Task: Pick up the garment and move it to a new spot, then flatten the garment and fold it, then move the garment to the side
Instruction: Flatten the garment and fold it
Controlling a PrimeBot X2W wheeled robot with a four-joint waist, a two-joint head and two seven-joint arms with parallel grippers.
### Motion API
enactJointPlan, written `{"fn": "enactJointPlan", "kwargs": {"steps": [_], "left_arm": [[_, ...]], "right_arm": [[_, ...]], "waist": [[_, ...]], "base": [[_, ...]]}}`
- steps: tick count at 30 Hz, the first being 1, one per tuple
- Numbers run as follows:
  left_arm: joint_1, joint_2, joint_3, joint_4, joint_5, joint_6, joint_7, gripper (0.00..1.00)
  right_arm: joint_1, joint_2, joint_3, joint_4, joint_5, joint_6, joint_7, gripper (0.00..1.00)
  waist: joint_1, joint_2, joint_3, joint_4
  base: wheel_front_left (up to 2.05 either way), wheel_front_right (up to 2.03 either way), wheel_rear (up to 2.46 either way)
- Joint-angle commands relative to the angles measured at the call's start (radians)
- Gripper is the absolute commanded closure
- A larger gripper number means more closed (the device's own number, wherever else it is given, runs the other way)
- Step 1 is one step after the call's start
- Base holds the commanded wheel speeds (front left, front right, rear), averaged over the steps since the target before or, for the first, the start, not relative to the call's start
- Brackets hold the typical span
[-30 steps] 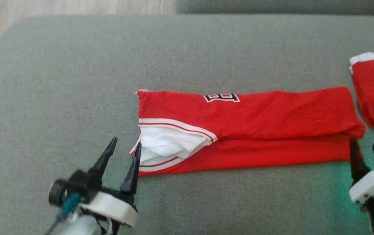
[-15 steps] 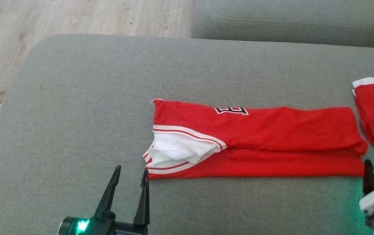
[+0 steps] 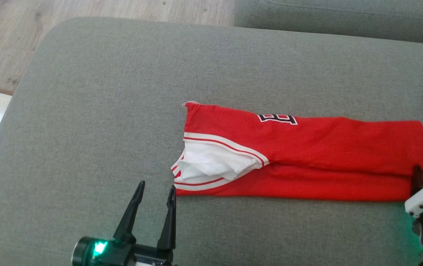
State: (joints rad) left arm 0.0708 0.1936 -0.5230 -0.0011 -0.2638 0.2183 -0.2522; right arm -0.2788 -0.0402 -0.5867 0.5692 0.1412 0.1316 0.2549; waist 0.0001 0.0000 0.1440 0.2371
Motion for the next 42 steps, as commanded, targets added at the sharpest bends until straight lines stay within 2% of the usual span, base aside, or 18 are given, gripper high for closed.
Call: {"fn": "enactJointPlan", "kwargs": {"steps": [1, 4, 5, 8, 15, 20, 27, 29, 36, 40, 42], "left_arm": [[-0.007, -0.01, 0.042, -0.022, 0.008, -0.005, -0.01, 0.0], [-0.004, -0.021, 0.055, -0.009, 0.022, -0.032, -0.01, 0.0], [-0.004, -0.024, 0.06, -0.006, 0.027, -0.038, -0.01, 0.0], [-0.003, -0.033, 0.076, 0.001, 0.043, -0.053, -0.01, 0.0], [0.017, -0.047, 0.109, 0.007, 0.074, -0.072, -0.01, 0.0], [0.031, -0.056, 0.129, 0.007, 0.091, -0.08, -0.01, 0.0], [0.043, -0.064, 0.152, 0.005, 0.106, -0.09, -0.01, 0.0], [0.045, -0.067, 0.158, 0.006, 0.11, -0.095, -0.01, 0.0], [0.055, -0.076, 0.172, 0.0, 0.13, -0.106, -0.01, 0.0], [0.052, -0.079, 0.175, -0.003, 0.141, -0.119, -0.01, 0.0], [0.054, -0.079, 0.175, -0.004, 0.148, -0.132, -0.01, 0.0]], "right_arm": [[-0.008, -0.01, 0.027, -0.018, 0.0, -0.001, 0.005, 0.0], [0.014, -0.01, 0.054, -0.003, 0.018, -0.001, 0.018, 0.0], [0.02, -0.01, 0.065, 0.001, 0.03, -0.001, 0.022, 0.08], [0.037, -0.01, 0.101, 0.007, 0.072, -0.001, 0.031, 1.0], [0.069, -0.01, 0.165, -0.026, 0.127, -0.001, -0.004, 1.0], [0.084, -0.01, 0.153, -0.1, 0.116, -0.001, -0.027, 1.0], [0.111, -0.046, 0.108, -0.233, 0.137, -0.001, 0.022, 1.0], [0.122, -0.05, 0.108, -0.281, 0.177, -0.001, 0.054, 1.0], [0.146, -0.038, 0.224, -0.477, 0.303, -0.001, 0.137, 1.0], [0.119, -0.021, 0.322, -0.555, 0.318, -0.001, 0.162, 1.0], [0.092, -0.013, 0.404, -0.579, 0.331, -0.001, 0.167, 1.0]], "waist": [[-0.0001, 0.0, -0.002, -0.001], [-0.0001, 0.0, -0.006, -0.008], [-0.0001, 0.0, -0.008, -0.01], [-0.0001, 0.0, -0.012, -0.012], [-0.0001, 0.0, -0.026, -0.023], [-0.0001, 0.0, -0.034, -0.04], [-0.0001, 0.0, -0.039, -0.056], [-0.0001, 0.0, -0.042, -0.059], [-0.0001, 0.0, -0.053, -0.06], [-0.0001, 0.0, -0.056, -0.049], [-0.0001, 0.0, -0.059, -0.033]], "base": [[0.0, 0.0, 0.0], [0.0, 0.0, 0.0], [0.0, 0.0, 0.0], [0.0, 0.0, 0.0], [0.0, 0.0, 0.0], [0.0, 0.0, 0.0], [0.0, 0.0, 0.0], [0.0, 0.0, 0.0], [0.0, 0.0, 0.0], [0.0, 0.0, 0.0], [0.0, 0.0, 0.0]]}}
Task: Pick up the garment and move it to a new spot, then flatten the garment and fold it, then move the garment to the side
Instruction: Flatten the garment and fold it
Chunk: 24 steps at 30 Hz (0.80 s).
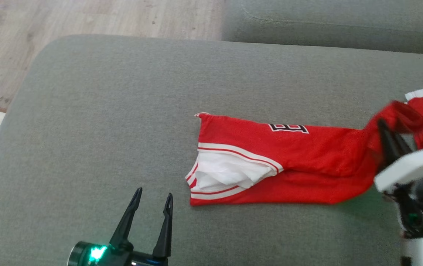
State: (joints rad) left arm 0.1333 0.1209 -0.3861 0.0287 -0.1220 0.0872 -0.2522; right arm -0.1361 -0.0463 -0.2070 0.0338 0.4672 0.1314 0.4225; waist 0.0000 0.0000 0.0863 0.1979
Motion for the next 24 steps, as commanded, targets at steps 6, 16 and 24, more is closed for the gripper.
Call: {"fn": "enactJointPlan", "kwargs": {"steps": [6, 16, 24], "left_arm": [[-0.006, -0.014, 0.036, -0.029, 0.016, -0.015, -0.01, 0.0], [-0.005, -0.021, 0.044, -0.005, 0.025, -0.032, -0.01, 0.0], [-0.013, -0.032, 0.047, 0.005, 0.029, -0.044, -0.01, 0.0]], "right_arm": [[-0.087, -0.004, 0.207, -0.018, 0.077, -0.001, -0.024, 1.0], [-0.129, -0.004, 0.486, 0.085, 0.164, -0.001, -0.075, 1.0], [-0.174, -0.004, 0.641, 0.185, 0.222, -0.001, -0.111, 1.0]], "waist": [[0.0, 0.0, -0.005, 0.051], [0.0, 0.0, 0.003, 0.115], [0.0, 0.0, 0.011, 0.139]], "base": [[0.0, 0.0, 0.0], [0.0, 0.0, 0.0], [0.0, 0.0, 0.0]]}}
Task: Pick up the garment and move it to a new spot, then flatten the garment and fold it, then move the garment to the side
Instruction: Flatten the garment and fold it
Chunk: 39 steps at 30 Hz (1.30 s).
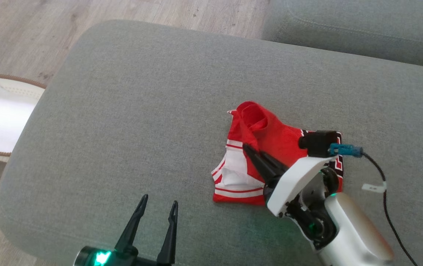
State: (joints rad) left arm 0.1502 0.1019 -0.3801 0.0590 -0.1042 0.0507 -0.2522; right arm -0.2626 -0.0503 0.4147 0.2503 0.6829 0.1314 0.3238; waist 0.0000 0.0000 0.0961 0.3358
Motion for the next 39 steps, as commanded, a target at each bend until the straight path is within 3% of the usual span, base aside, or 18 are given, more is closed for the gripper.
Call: {"fn": "enactJointPlan", "kwargs": {"steps": [1, 4, 5, 6, 7, 8, 16, 19, 20, 28, 34, 39], "left_arm": [[-0.03, -0.015, 0.041, -0.025, 0.011, -0.008, -0.01, 0.0], [-0.031, -0.017, 0.042, -0.024, 0.012, -0.008, -0.01, 0.0], [-0.031, -0.019, 0.043, -0.024, 0.013, -0.008, -0.01, 0.0], [-0.031, -0.02, 0.044, -0.024, 0.013, -0.009, -0.01, 0.0], [-0.031, -0.021, 0.044, -0.023, 0.014, -0.009, -0.01, 0.0], [-0.031, -0.022, 0.045, -0.023, 0.015, -0.009, -0.01, 0.0], [-0.022, -0.027, 0.055, -0.018, 0.021, -0.012, -0.01, 0.0], [-0.01, -0.028, 0.065, -0.02, 0.021, -0.006, -0.01, 0.0], [0.003, -0.029, 0.079, -0.027, 0.016, 0.001, -0.01, 0.0], [0.045, -0.038, 0.148, -0.053, 0.001, 0.076, -0.01, 0.0], [0.067, -0.042, 0.156, -0.092, 0.015, 0.102, -0.01, 0.0], [0.087, -0.038, 0.144, -0.113, 0.038, 0.095, -0.01, 0.0]], "right_arm": [[-0.051, 0.0, 0.031, -0.017, 0.009, -0.001, -0.018, 1.0], [-0.058, 0.0, 0.053, 0.01, 0.02, -0.001, -0.03, 1.0], [-0.062, 0.0, 0.063, 0.023, 0.025, -0.001, -0.039, 0.89], [-0.065, 0.0, 0.07, 0.034, 0.032, -0.001, -0.049, 0.63], [-0.07, 0.0, 0.075, 0.045, 0.039, -0.001, -0.066, 0.2], [-0.074, 0.0, 0.077, 0.056, 0.042, -0.001, -0.085, 0.0], [-0.074, 0.0, 0.063, 0.046, 0.071, -0.001, -0.247, 0.0], [-0.042, -0.006, 0.001, 0.005, -0.018, -0.001, -0.32, 0.0], [-0.007, -0.04, -0.029, -0.028, -0.092, -0.001, -0.36, 0.0], [0.17, -0.119, -0.168, -0.074, -0.247, -0.001, -0.541, 0.0], [0.297, -0.128, -0.202, -0.076, -0.298, -0.001, -0.584, 0.0], [0.408, -0.084, -0.278, -0.115, -0.356, -0.001, -0.585, 0.0]], "waist": [[0.0, 0.0, 0.002, 0.003], [0.0, 0.0, 0.002, 0.005], [0.0, 0.0, 0.003, 0.004], [0.0, 0.0, 0.004, 0.005], [0.0, 0.0, 0.003, 0.004], [0.0, 0.0, 0.002, 0.004], [0.0, 0.0, -0.022, -0.011], [0.0, 0.0, -0.043, -0.025], [0.0, 0.0, -0.059, -0.044], [0.0, 0.0, -0.117, -0.112], [0.0, 0.0, -0.151, -0.133], [0.0, 0.0, -0.176, -0.133]], "base": [[0.0, 0.0, 0.0], [0.0, 0.0, 0.0], [0.0, 0.0, 0.0], [0.0, 0.0, 0.0], [0.0, 0.0, 0.0], [0.0, 0.0, 0.0], [0.0, 0.0, 0.0], [0.0, 0.0, 0.0], [0.0, 0.0, 0.0], [0.0, 0.0, 0.0], [0.0, 0.0, 0.0], [0.0, 0.0, 0.0]]}}
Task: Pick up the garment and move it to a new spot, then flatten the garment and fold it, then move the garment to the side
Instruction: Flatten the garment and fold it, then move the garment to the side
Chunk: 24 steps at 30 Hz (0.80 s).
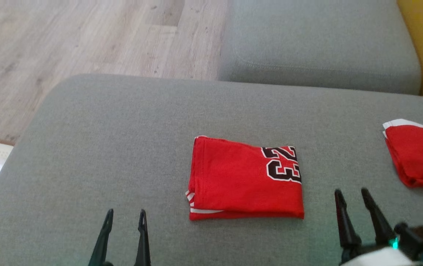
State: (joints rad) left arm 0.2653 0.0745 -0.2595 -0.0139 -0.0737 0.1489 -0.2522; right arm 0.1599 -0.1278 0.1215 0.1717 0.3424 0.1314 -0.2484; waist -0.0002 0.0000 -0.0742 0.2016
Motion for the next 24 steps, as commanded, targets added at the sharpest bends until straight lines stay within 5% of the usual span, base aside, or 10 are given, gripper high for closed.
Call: {"fn": "enactJointPlan", "kwargs": {"steps": [1, 24], "left_arm": [[-0.025, -0.01, 0.02, -0.042, 0.009, -0.007, -0.01, 0.0], [0.004, 0.0, 0.018, -0.012, 0.02, -0.034, -0.01, 0.0]], "right_arm": [[0.008, 0.001, 0.014, -0.039, -0.029, -0.001, -0.013, 0.0], [0.075, 0.071, -0.008, -0.058, -0.076, -0.001, -0.013, 0.0]], "waist": [[0.0002, 0.0, -0.009, 0.002], [0.0002, 0.0, -0.035, -0.043]], "base": [[0.0, 0.0, 0.0], [0.0, 0.0, 0.0]]}}
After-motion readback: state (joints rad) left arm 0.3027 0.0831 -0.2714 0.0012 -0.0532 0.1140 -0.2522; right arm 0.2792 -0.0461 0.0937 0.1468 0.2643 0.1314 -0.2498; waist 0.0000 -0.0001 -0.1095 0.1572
